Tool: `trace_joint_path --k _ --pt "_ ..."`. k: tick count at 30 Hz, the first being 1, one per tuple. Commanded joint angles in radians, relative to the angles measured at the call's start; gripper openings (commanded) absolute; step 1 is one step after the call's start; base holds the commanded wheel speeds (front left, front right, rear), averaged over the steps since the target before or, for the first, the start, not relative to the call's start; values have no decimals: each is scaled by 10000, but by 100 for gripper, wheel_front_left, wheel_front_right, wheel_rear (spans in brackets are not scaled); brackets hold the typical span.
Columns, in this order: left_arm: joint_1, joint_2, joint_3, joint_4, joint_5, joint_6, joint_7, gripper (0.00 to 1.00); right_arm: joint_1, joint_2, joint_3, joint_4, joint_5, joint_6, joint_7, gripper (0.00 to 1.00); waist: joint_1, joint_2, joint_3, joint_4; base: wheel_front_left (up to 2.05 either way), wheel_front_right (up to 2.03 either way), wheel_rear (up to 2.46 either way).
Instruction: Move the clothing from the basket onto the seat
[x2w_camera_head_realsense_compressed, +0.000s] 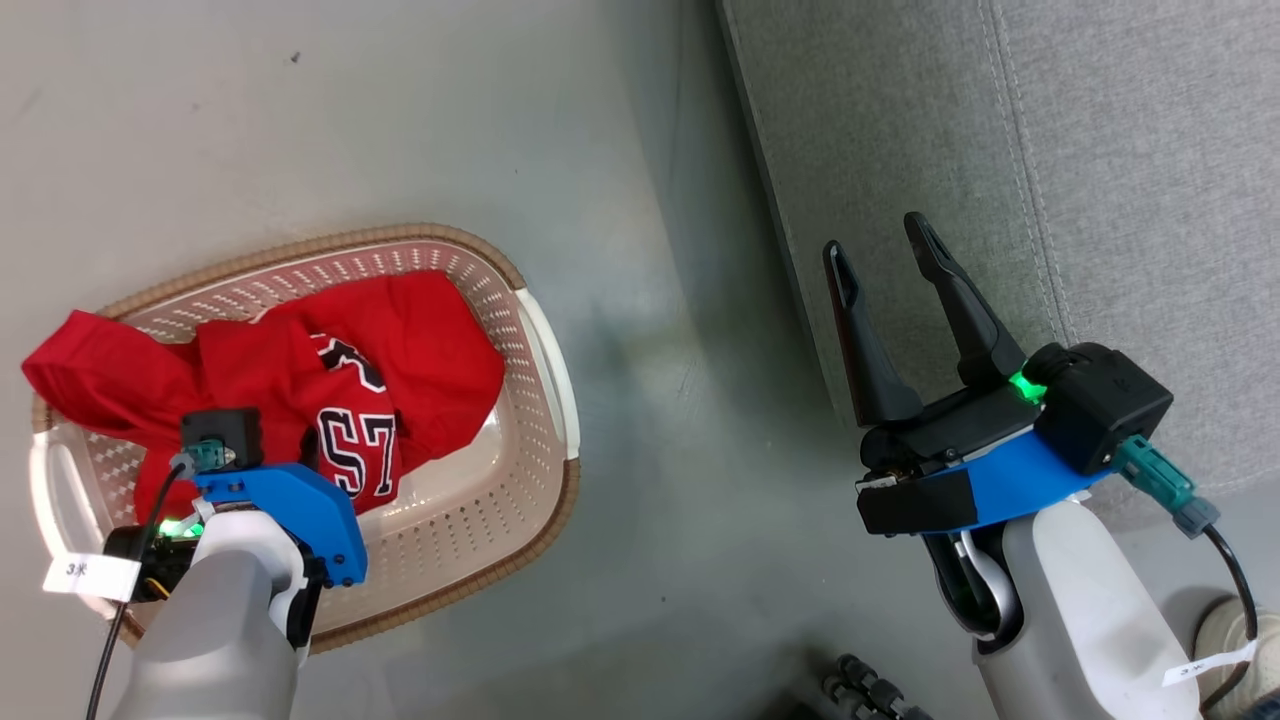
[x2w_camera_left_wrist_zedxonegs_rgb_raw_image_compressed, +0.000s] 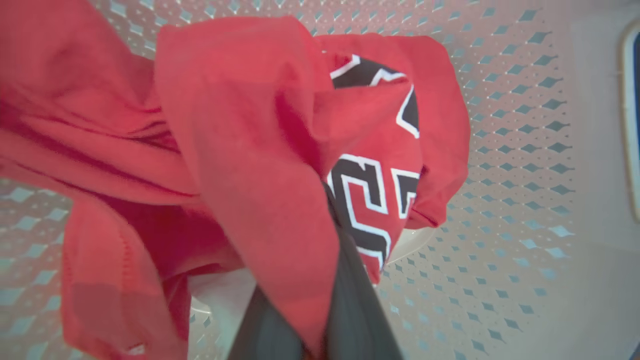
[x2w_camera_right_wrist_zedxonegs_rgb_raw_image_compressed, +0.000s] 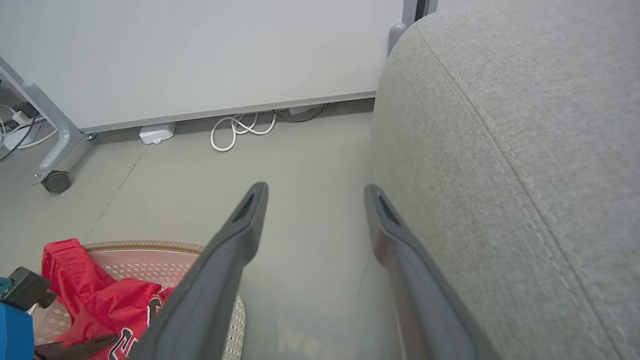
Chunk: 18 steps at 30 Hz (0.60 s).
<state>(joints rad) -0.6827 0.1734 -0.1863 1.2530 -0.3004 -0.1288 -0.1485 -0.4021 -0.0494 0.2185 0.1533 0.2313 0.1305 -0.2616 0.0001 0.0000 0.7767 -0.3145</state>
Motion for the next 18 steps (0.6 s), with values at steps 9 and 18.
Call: trace_joint_path --k 9,18 --pt "468 -307 -295 84 -487 -19 -214 0 61 -18 -10 343 -145 5 -47 100 -1 0 -1477 282 0 0 0" --pt "1413 -735 -1018 -323 -1067 -21 -458 0 741 -21 72 934 -337 5 -44 100 -1 0 -3659 658 0 0 0"
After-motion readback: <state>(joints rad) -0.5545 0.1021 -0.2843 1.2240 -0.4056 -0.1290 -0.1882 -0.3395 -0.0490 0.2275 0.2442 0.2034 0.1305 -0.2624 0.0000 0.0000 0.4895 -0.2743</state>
